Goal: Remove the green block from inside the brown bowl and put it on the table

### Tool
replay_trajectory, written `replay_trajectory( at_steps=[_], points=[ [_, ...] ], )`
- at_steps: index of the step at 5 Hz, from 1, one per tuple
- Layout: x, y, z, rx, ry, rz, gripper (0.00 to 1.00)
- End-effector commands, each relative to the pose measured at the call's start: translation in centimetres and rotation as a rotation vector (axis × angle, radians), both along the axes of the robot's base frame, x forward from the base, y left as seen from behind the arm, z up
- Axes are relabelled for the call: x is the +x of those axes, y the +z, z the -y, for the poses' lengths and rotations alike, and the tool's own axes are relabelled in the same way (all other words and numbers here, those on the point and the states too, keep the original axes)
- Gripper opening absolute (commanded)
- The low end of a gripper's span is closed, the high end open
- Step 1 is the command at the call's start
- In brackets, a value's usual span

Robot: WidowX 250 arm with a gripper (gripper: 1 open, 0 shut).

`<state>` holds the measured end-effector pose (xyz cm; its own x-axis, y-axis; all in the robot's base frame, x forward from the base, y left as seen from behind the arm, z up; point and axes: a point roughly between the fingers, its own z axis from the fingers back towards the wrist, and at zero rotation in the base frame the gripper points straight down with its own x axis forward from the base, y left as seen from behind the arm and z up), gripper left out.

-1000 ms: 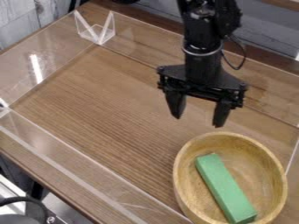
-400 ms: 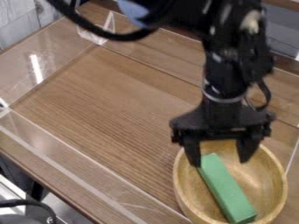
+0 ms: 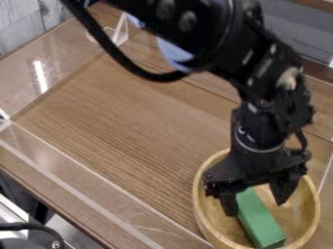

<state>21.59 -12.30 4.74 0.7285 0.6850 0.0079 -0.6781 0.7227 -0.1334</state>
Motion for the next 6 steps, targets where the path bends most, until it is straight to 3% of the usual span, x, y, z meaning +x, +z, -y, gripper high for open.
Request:
replay_trajectory(
  at_steps=[1,3,4,6],
  points=[
    [0.76,0.48,0.26,-0.020,0.000,0.028,1.00],
    [1.00,0.00,0.13,-0.025,0.004,0.023,1.00],
    [1.04,-0.17,0.10,-0.027,0.006,0.019,0.00],
    [0.64,0.57,0.01,-0.023,-0.011,-0.011,0.00]
  ],
)
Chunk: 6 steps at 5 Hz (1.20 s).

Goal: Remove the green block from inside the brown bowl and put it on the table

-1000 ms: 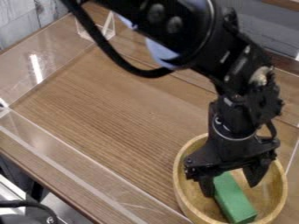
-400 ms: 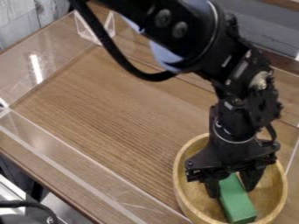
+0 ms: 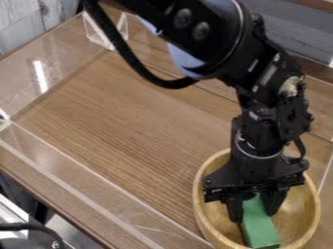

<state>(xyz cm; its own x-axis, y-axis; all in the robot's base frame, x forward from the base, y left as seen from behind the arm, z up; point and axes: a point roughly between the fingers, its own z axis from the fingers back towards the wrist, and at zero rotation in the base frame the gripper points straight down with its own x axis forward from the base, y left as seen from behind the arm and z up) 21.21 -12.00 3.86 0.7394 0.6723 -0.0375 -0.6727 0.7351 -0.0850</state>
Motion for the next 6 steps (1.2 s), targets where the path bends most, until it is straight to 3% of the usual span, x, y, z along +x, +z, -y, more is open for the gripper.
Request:
replay_trajectory(
  at_steps=[1,4,6],
  points=[
    [0.8,1.9,0.3,-0.028,-0.006,0.042,0.00],
    [0.6,2.6,0.3,-0.038,-0.030,0.029,0.00],
    [0.4,5.2,-2.2,-0.026,-0.003,0.046,0.00]
  ],
)
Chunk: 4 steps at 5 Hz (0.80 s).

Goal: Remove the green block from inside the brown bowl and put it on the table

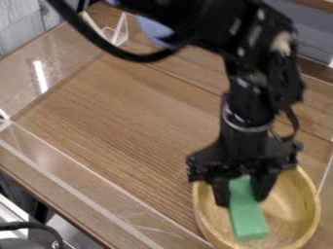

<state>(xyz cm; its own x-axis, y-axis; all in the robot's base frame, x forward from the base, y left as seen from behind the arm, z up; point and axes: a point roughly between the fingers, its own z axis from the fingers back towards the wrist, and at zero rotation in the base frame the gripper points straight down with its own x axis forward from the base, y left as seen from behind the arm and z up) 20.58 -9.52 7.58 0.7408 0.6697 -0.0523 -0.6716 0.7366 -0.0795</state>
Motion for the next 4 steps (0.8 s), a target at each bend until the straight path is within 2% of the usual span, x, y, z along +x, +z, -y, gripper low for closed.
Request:
replay_trajectory(
  at_steps=[1,2,4],
  points=[
    [1.4,2.3,-2.5,-0.013,0.061,0.067,0.00],
    [1.2,2.4,-5.1,-0.012,0.112,0.070,0.00],
    [1.2,2.5,-6.2,-0.028,0.103,0.086,0.00]
  ],
)
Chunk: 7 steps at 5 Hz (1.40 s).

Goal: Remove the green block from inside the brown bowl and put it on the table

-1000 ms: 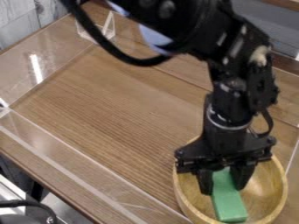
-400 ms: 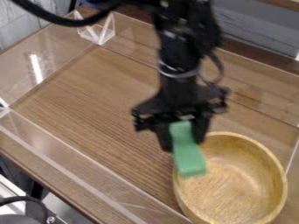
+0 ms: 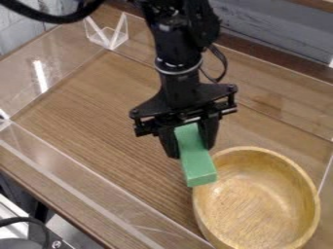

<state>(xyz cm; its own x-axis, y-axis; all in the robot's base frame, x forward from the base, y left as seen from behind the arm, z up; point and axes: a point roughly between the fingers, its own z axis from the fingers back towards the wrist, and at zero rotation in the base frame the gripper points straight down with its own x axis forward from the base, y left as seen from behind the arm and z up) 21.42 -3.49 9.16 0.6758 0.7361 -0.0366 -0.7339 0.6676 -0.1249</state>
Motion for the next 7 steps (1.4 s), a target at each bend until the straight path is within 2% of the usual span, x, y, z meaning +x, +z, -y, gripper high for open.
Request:
replay_trajectory(
  at_steps=[1,7],
  points=[
    [0.27,1.09,-0.37,-0.014,0.007,0.050,0.00],
    [0.24,1.81,-0.66,-0.070,-0.012,0.096,0.00]
  ],
)
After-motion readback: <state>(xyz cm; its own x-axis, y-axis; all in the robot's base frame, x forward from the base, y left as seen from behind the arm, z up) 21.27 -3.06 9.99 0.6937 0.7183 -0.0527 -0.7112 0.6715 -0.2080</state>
